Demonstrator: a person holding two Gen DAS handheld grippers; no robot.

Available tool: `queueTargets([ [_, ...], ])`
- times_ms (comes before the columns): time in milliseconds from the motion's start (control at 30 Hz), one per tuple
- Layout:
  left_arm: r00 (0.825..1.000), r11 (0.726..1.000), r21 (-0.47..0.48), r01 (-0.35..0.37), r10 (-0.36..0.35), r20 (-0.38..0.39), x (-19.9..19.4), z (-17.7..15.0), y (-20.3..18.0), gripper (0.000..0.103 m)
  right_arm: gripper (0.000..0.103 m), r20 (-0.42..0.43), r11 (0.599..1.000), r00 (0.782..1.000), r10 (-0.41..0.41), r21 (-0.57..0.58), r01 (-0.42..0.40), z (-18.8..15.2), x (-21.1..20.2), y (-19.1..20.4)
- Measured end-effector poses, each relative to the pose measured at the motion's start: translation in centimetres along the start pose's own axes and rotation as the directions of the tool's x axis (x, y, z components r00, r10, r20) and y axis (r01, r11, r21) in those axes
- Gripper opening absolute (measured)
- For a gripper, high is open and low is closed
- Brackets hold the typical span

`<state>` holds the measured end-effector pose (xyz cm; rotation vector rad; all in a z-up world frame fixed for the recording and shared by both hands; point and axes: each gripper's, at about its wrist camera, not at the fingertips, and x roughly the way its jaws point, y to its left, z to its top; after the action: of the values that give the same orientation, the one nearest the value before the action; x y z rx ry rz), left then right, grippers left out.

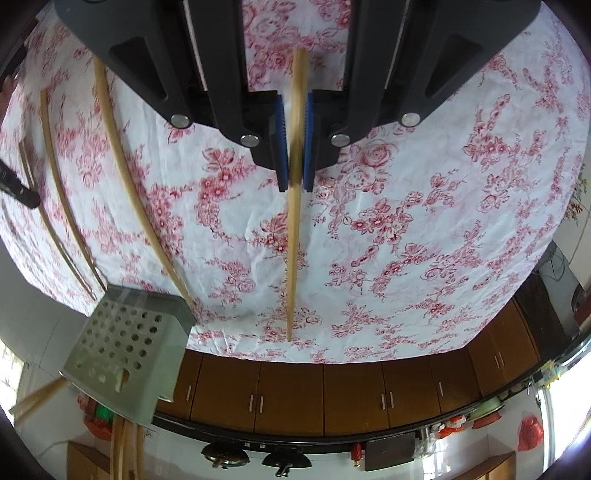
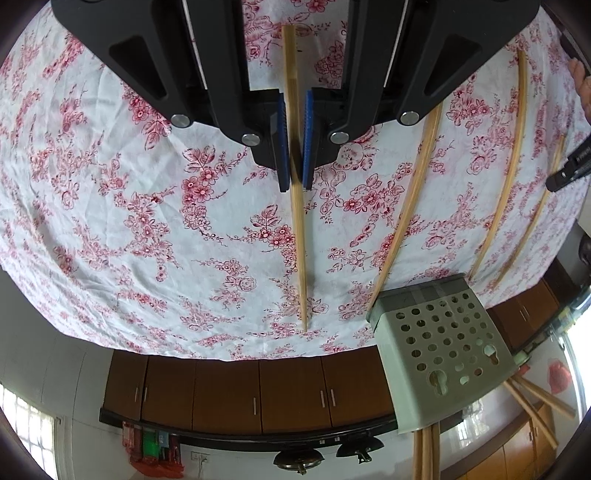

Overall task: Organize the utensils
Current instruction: 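Lift both held chopsticks and insert them upright into the green holder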

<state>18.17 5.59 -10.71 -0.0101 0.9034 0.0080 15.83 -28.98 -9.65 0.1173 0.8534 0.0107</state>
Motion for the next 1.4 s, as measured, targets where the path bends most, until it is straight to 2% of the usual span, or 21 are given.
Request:
queueTargets([
  [67,1.0,1.0,0.025,-0.002,0.002,-0.005,-0.2,0.0,-0.3,0.009,0.007,0.006,1.0,1.0,-0.025,-0.016,0.025,0.1,-0.3,0.2],
  [133,1.0,1.0,0.028,0.014,-0.014,0.013,-0.9,0.2,-0.2,0.009,0.007,0.043,1.0,0.999,-0.015,-0.009,0.015,0.3,-1.4,0.0],
  [267,0.992,0.999,0.027,0.039,-0.042,0.121,-4.7,1.8,0.0,0.008,0.007,0.166,1.0,0.986,-0.008,0.003,0.007,1.9,-5.4,-0.2],
  [467,0.955,0.996,-0.012,0.094,-0.086,0.285,-10.6,5.3,0.1,0.008,0.007,0.307,1.0,0.952,0.012,0.016,-0.018,4.5,-10.0,-0.4],
  [733,0.916,0.989,0.028,0.146,-0.146,0.375,-15.0,8.4,-0.4,0.008,0.007,0.406,0.998,0.912,0.055,0.0,-0.061,7.0,-13.5,0.1],
  [867,0.893,0.981,0.054,0.187,-0.192,0.406,-16.7,9.3,-1.6,0.008,0.007,0.452,0.994,0.885,0.107,-0.014,-0.113,8.5,-15.0,1.1],
  [967,0.862,0.973,0.078,0.218,-0.229,0.452,-18.1,10.5,-3.1,0.008,0.007,0.501,0.989,0.853,0.142,-0.032,-0.146,9.7,-16.3,2.2],
  [1033,0.841,0.969,0.09,0.231,-0.246,0.482,-18.8,11.3,-4.1,0.008,0.007,0.548,0.984,0.819,0.168,-0.043,-0.174,10.8,-17.4,3.1],
  [1133,0.796,0.961,0.099,0.257,-0.268,0.543,-20.1,13.0,-5.6,0.008,0.007,0.603,0.977,0.773,0.195,-0.046,-0.21,11.9,-18.5,3.7],
  [1167,0.774,0.962,0.098,0.256,-0.265,0.575,-20.6,13.9,-6.3,0.008,0.007,0.629,0.974,0.751,0.2,-0.045,-0.222,12.4,-18.9,3.9],
  [1267,0.726,0.961,0.084,0.264,-0.255,0.639,-21.2,15.9,-7.6,0.008,0.007,0.684,0.967,0.699,0.209,-0.037,-0.253,13.7,-19.0,4.4],
  [1367,0.695,0.968,0.069,0.24,-0.221,0.685,-20.7,17.6,-8.8,0.008,0.007,0.72,0.967,0.665,0.201,-0.036,-0.253,14.9,-18.3,4.8],
  [1400,0.691,0.971,0.065,0.229,-0.209,0.692,-20.4,18.1,-9.2,0.008,0.007,0.729,0.968,0.656,0.197,-0.039,-0.247,15.3,-17.8,5.1],
])
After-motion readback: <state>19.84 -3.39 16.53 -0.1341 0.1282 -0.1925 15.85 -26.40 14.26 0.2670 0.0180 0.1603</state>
